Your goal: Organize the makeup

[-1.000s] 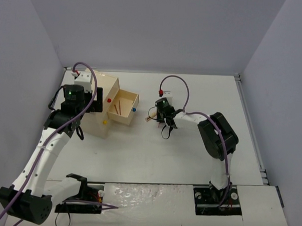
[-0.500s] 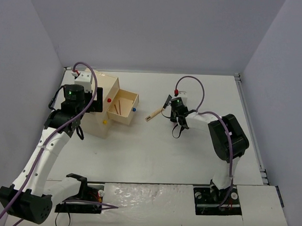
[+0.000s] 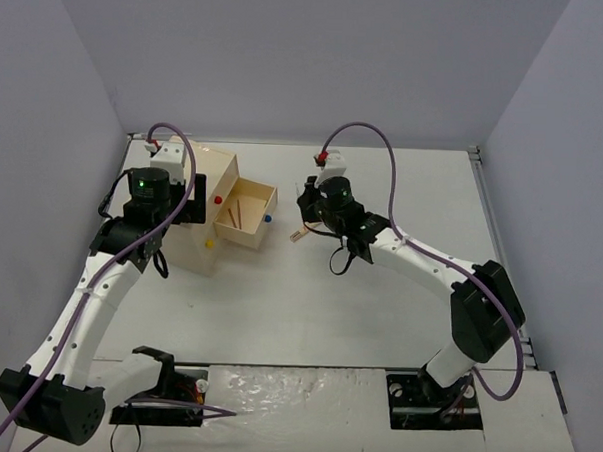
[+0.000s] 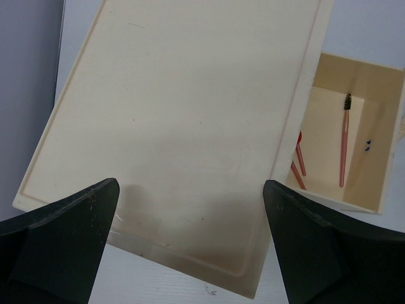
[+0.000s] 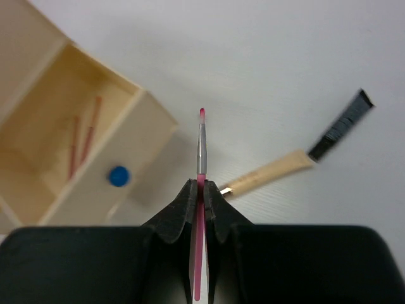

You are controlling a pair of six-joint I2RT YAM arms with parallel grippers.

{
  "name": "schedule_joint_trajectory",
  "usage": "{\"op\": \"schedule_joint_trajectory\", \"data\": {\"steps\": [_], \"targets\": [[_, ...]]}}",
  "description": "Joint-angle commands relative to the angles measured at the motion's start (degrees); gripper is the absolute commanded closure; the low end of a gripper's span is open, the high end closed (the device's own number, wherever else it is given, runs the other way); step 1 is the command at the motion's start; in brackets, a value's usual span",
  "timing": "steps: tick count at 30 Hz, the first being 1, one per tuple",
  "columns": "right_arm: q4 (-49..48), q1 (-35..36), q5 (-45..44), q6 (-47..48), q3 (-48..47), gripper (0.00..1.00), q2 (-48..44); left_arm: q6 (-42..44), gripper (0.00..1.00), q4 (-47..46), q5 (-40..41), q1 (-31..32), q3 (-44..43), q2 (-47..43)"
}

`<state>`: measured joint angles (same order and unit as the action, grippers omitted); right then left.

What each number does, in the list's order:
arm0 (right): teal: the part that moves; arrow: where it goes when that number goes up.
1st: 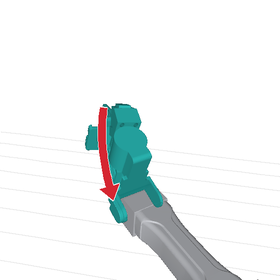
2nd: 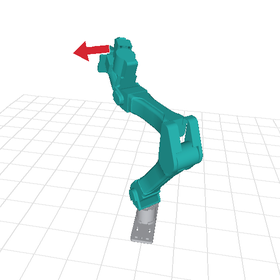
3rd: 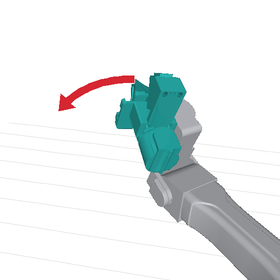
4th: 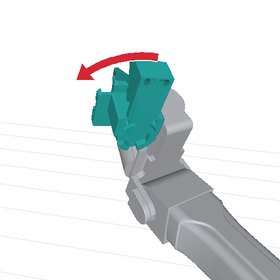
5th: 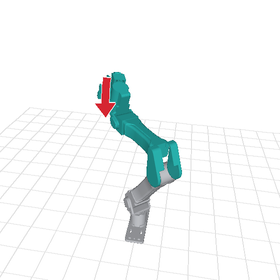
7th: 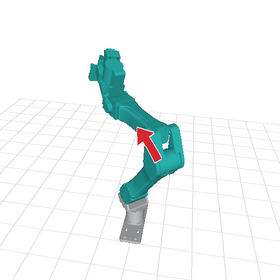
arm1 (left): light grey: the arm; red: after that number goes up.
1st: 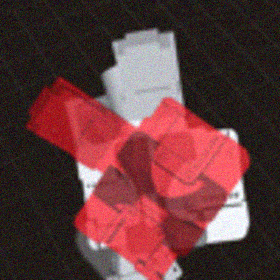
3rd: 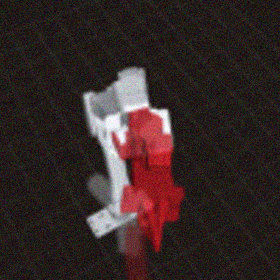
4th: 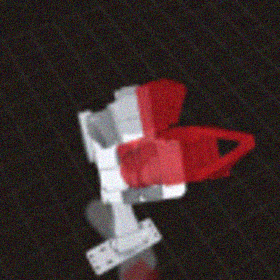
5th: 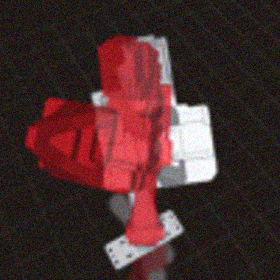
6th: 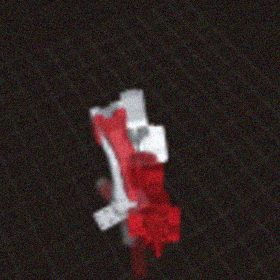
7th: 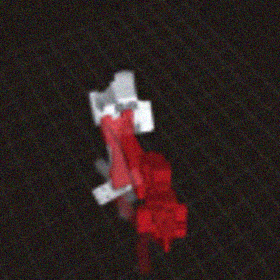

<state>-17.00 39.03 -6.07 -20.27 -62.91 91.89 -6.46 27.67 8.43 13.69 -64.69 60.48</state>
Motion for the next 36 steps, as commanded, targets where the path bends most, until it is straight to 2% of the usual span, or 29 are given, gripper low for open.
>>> {"op": "schedule_joint_trajectory", "data": {"steps": [1,3,6,14,19,20,23,26,31,36], "targets": [[-14.9,3.2,6.8,-4.7,-6.5,1.00,1.0,-0.4,0.03,-2.1,0.3,-0.5,-2.1,0.2],[-20.0,4.1,9.0,-7.7,-8.1,1.00,3.4,-0.4,0.03,-2.1,0.3,-0.5,-2.1,0.4],[-22.0,5.3,11.2,-9.8,-12.2,1.00,6.6,-0.3,0.03,-2.0,0.2,-0.5,-2.2,0.9],[-24.8,8.0,8.4,-12.3,-17.1,0.99,13.6,-0.4,0.03,-2.1,-0.2,-0.5,-2.3,1.3],[-24.5,7.9,9.1,-12.1,-18.3,0.91,16.8,-0.6,0.03,-2.1,-0.6,-0.5,-2.3,1.2],[-24.2,8.0,9.5,-11.8,-18.5,0.86,17.1,-0.6,0.03,-2.1,-0.7,-0.5,-2.3,1.2],[-21.6,8.0,9.7,-8.8,-19.1,0.69,16.6,-0.6,0.03,-2.1,-0.9,-0.5,-2.3,1.1],[-18.1,7.8,9.4,-3.9,-19.2,0.62,14.8,-0.6,0.03,-2.2,-1.0,-0.5,-2.3,1.0],[-11.7,6.1,11.2,6.4,-17.3,0.55,9.9,-0.7,0.03,-2.1,-1.4,-0.5,-2.3,1.1],[-11.7,-0.7,23.2,12.6,-8.9,0.54,3.3,-0.9,0.03,-2.3,-2.2,-0.5,-2.3,1.2]]}}
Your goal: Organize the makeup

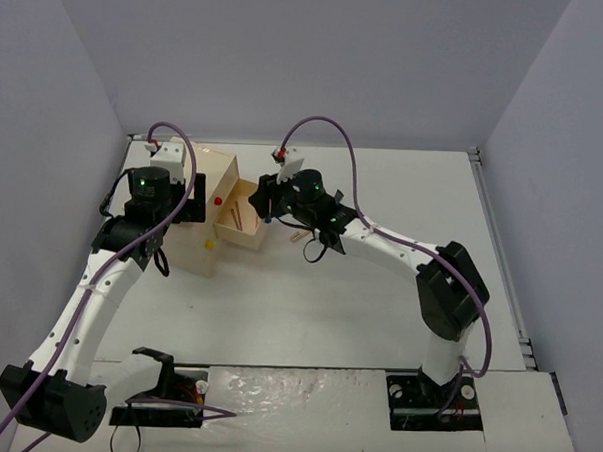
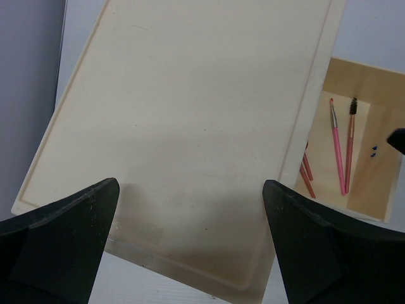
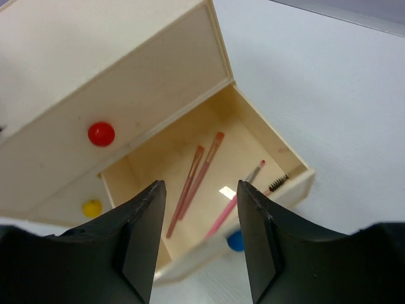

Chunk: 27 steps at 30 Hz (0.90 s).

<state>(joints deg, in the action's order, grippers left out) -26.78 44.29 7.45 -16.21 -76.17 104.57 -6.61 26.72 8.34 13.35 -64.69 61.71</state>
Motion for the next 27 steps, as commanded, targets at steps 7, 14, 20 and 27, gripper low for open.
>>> {"op": "schedule_joint_trajectory", "data": {"steps": [7,14,20,27], "targets": [[-0.4,-10.0,20.5,20.7,11.2,0.54,-11.5,-0.9,0.03,-1.7,-3.3,-0.2,-2.3,0.4],[-2.6,-9.5,28.4,24.2,8.7,0.52,-4.4,-0.6,0.03,-1.8,-3.5,-0.2,-2.1,0.7],[-4.4,-8.0,29.0,24.8,5.2,0.51,0.4,-0.7,0.03,-1.8,-4.2,-0.2,-2.1,1.2],[-5.1,-6.6,30.0,25.5,0.2,0.51,4.9,-1.1,0.03,-1.7,-5.4,-0.2,-2.3,2.2]]}}
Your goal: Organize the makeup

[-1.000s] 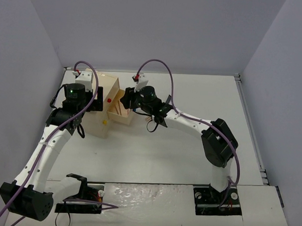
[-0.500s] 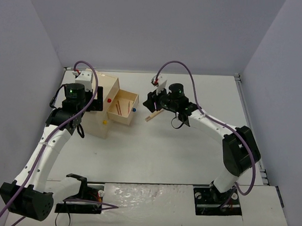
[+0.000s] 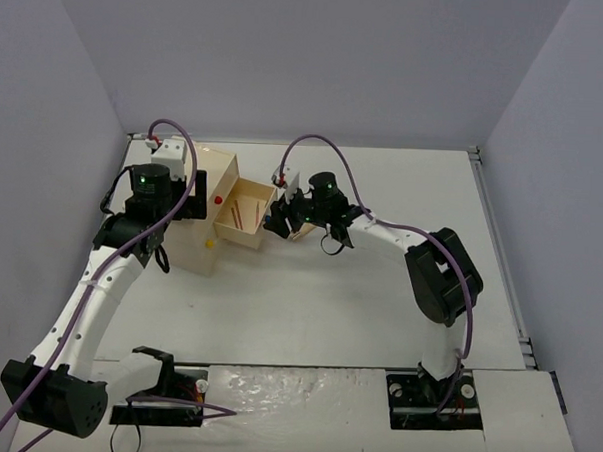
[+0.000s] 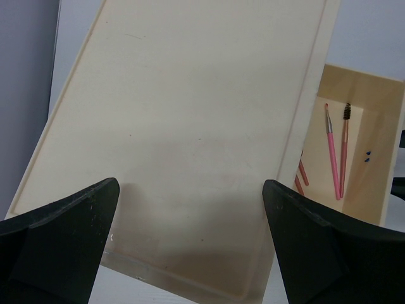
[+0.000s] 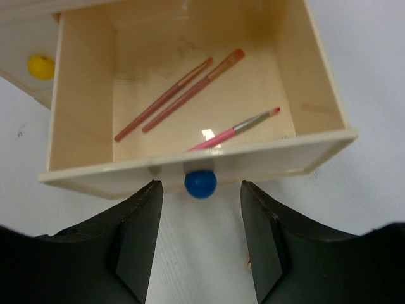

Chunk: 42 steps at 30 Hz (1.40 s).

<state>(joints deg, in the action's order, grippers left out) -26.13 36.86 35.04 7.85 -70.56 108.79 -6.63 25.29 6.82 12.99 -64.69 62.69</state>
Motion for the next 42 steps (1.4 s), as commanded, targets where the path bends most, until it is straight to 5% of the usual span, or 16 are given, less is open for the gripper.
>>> {"op": "schedule_joint_trajectory", "data": {"steps": [1,42], "targets": [[-6.0,0.9,2.5,1.4,-5.9,0.51,1.1,-1.1,0.03,-0.3,-4.0,0.2,-2.4,1.3],[-25.2,6.0,4.9,-9.9,-23.7,0.41,19.5,-1.9,0.03,-0.4,-8.1,0.2,-2.7,3.1]]}}
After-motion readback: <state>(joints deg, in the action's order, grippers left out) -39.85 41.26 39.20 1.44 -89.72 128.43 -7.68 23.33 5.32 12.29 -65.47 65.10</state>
